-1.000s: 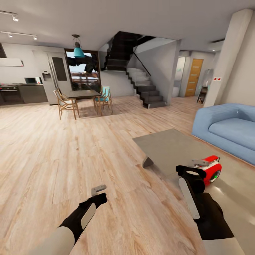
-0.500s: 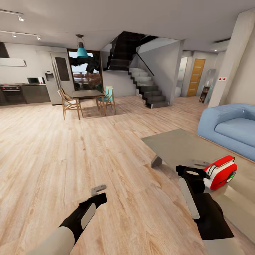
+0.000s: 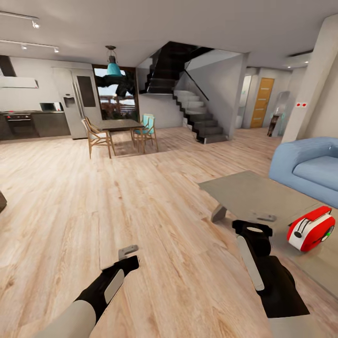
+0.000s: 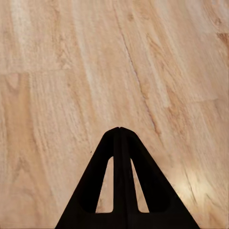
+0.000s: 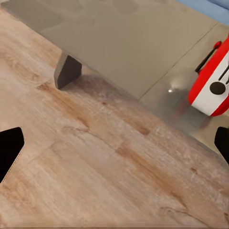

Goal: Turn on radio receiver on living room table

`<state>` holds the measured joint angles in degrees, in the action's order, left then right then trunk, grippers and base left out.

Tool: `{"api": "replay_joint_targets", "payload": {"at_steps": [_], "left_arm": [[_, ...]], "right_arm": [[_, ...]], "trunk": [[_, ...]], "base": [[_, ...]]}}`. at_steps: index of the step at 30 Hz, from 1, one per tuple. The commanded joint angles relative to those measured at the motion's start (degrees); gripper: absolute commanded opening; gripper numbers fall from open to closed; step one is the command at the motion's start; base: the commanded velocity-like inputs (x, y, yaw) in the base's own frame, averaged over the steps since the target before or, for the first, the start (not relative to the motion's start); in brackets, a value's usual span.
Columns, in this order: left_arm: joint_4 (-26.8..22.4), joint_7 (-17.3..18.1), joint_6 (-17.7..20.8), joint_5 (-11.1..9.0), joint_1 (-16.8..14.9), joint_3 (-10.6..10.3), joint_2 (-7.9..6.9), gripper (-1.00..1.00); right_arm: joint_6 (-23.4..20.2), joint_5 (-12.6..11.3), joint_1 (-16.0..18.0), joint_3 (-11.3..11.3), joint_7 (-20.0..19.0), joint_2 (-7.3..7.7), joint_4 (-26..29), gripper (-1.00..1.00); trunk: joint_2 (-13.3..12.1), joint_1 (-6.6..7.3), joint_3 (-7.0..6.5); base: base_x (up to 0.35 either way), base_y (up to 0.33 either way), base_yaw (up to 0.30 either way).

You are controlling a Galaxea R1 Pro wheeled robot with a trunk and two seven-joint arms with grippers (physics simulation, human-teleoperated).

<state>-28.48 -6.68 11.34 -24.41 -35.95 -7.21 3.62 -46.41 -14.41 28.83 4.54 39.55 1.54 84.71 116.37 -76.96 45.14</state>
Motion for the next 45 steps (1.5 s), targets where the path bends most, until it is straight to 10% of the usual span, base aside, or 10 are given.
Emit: {"api": "replay_joint_targets", "payload": {"at_steps": [1,19,25,32,40,45], "left_arm": [[0.0,0.0,0.0,0.0,0.0,0.0,-0.13,-1.0],[0.0,0.0,0.1,0.0,0.0,0.1,-0.48,-1.0],[0.1,0.0,-0.8,0.0,0.0,0.4,-5.17,-1.0],[0.1,-0.7,-3.5,0.1,0.0,0.5,-6.17,-1.0],[6.7,-3.3,-5.0,0.2,0.1,0.6,-12.97,-1.0],[19.6,-3.4,-14.2,0.2,0.1,0.6,-18.27,-1.0]], "right_arm": [[0.0,0.0,0.0,0.0,0.0,0.0,0.0,1.0],[0.1,0.0,0.0,-0.2,-0.1,0.04,-0.7,1.0],[2.2,0.8,0.0,-0.4,-0.3,0.57,-1.7,1.0],[6.6,1.1,0.0,-0.3,-0.5,1.07,-6.8,1.0],[40.6,8.4,0.0,-0.2,-12.7,2.17,-38.7,1.0],[49.2,11.5,0.0,-0.2,-14.8,2.92,-51.1,1.0]], "trunk": [[0.0,0.0,0.0],[0.0,0.0,0.0],[0.0,0.0,0.0],[0.0,0.0,0.0],[0.0,0.0,0.0],[0.0,0.0,0.0]], "base": [[0.0,0.341,0.0],[-0.049,0.299,0.0],[-0.12,0.155,0.0],[-0.011,0.013,0.0],[0.0,0.0,0.0],[0.0,0.0,0.0]]}}
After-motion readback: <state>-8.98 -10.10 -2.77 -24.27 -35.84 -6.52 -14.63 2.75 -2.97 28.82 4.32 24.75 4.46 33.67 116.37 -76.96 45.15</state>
